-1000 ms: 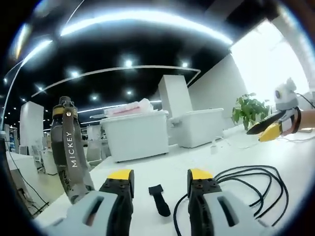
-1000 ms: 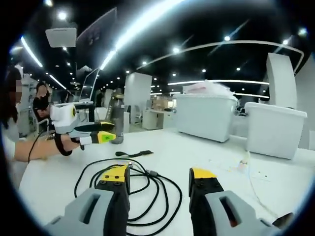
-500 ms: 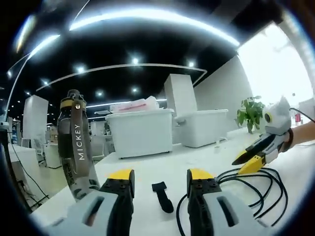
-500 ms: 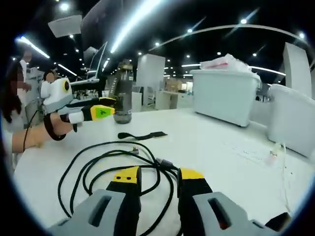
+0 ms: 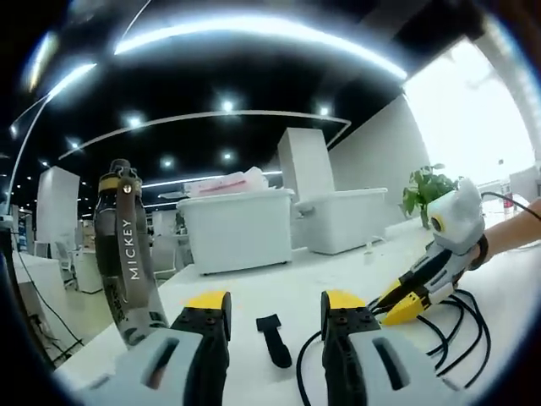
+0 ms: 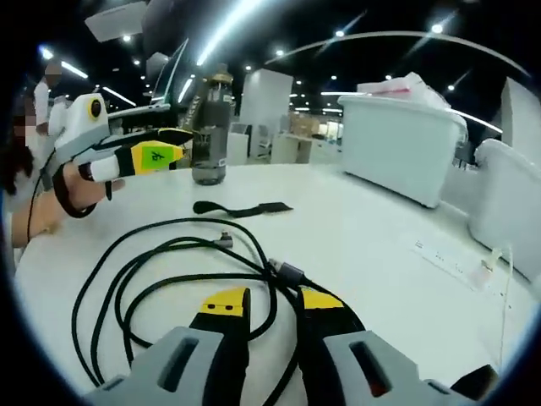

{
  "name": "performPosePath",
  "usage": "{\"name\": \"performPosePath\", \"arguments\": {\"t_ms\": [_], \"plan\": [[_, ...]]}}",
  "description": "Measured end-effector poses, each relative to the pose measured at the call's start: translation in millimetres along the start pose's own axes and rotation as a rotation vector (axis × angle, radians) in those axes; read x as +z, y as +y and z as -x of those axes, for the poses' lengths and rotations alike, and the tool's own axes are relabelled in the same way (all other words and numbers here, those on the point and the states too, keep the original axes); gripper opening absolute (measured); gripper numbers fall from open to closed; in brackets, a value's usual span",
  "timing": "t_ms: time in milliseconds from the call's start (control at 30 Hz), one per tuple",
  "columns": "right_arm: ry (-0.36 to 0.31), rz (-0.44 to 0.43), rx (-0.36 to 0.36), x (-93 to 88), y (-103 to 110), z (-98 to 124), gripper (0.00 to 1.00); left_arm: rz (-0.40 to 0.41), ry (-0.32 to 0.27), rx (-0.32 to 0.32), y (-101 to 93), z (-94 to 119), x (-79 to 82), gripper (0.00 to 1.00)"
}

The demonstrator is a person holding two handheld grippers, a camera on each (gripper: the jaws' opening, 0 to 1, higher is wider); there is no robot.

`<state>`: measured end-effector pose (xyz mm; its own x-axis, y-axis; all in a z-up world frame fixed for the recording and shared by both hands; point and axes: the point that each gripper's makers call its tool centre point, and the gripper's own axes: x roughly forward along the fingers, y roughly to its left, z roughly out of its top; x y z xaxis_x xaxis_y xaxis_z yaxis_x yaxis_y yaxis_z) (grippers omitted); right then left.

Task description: Coil the Type-C to USB data cable on the desktop and secure it with Velcro straps.

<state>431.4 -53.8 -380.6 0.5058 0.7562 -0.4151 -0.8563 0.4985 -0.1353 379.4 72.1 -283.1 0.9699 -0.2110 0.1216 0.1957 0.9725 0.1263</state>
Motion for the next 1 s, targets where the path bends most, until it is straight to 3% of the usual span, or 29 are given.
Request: {"name": "performPosePath", "arguments": {"t_ms": [200,467,767,1000], "plan": [[0.012,0.012,-0.033,-0.2,-6.3,-2.6,0.08,-0.007,-0.002,-0.004,-1.5,-0.2,0.8,0.43],[0.008,0.055,-0.044,2.9,-11.5,-3.9,0.05,-0.014,0.014,-0.012,-4.6,-1.5,-4.0,0.43],[-0.128,0.147,-0.120,31.0,-11.9,28.2,0.04,-0.041,0.011,-0.030,-7.8,-0.7,-1.1,0.43],[-0.257,0.230,-0.204,51.6,-7.9,73.3,0.03,-0.209,-0.026,-0.163,-49.6,6.4,12.0,0.40]]}}
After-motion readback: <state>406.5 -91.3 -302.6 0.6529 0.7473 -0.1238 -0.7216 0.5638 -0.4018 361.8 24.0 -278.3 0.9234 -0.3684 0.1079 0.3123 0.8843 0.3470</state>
